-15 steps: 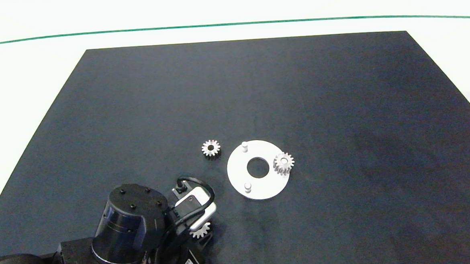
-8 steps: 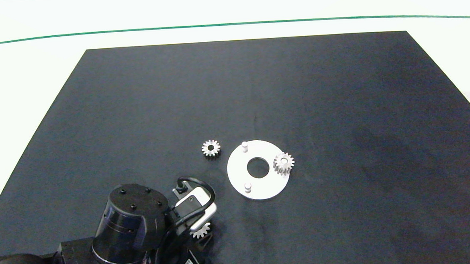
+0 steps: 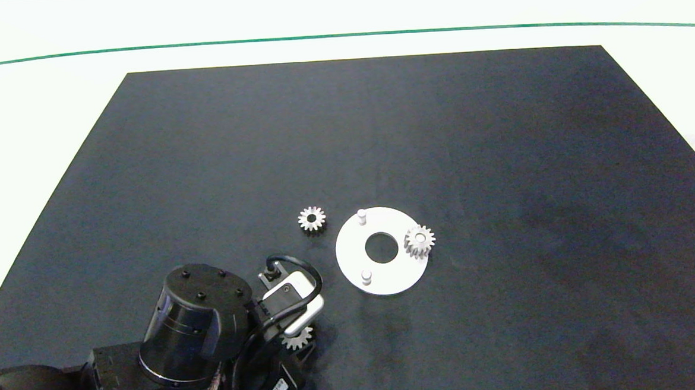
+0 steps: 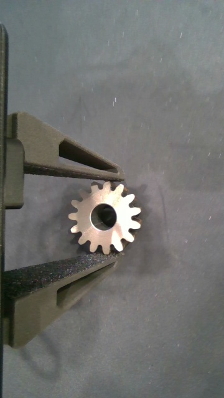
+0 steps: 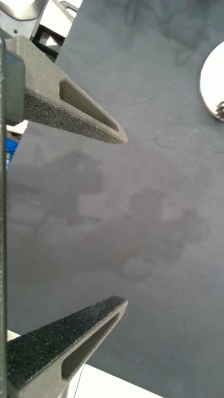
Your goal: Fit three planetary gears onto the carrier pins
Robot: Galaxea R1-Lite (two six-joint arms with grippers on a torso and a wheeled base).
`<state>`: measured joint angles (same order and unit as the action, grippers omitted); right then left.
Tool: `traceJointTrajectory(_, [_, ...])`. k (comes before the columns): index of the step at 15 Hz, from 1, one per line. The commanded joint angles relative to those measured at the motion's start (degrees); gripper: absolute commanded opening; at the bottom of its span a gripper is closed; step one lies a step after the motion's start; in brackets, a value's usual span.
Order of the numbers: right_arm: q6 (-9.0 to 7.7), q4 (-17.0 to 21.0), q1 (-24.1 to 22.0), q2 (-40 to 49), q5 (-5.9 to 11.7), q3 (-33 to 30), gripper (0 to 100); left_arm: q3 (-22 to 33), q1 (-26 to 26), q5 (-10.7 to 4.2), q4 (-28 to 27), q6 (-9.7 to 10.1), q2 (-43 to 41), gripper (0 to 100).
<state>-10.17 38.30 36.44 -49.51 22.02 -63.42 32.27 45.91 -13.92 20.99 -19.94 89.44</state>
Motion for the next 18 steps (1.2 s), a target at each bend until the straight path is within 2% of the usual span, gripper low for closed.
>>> traceJointTrajectory(1, [-0.12, 0.1, -0.1, -0.2, 0.22, 0.0, 100, 5.9, 0.3, -0.23, -7.9, -0.01, -2.6, 0])
traceJointTrajectory(3, [-0.12, 0.1, -0.1, -0.2, 0.22, -0.2, 100, 10.6, 0.3, -0.32, -15.1, 0.17, -4.1, 0])
traceJointTrajectory(8, [-0.12, 0.1, 0.0, -0.6, 0.22, -0.2, 100, 12.8, 1.4, -0.32, -16.3, 0.08, -4.4, 0])
traceJointTrajectory(13, [-0.2, -0.1, 0.0, -1.4, 0.13, -0.9, 100, 16.2, 5.9, -0.76, -17.8, 0.08, 0.2, 0])
traceJointTrajectory(14, [-0.2, -0.1, 0.0, -1.4, 0.13, -1.2, 100, 18.1, 6.2, -1.11, -19.6, 0.08, 0.7, 0])
traceJointTrajectory(17, [-0.2, -0.1, 0.0, -1.4, 0.13, -1.5, 100, 27.9, 6.6, -1.28, -31.5, 0.17, 1.2, 0])
traceJointTrajectory(18, [-0.29, -0.1, 0.0, -1.4, 0.13, -1.6, 100, 29.8, 6.5, -1.28, -32.7, 0.17, 1.7, 0])
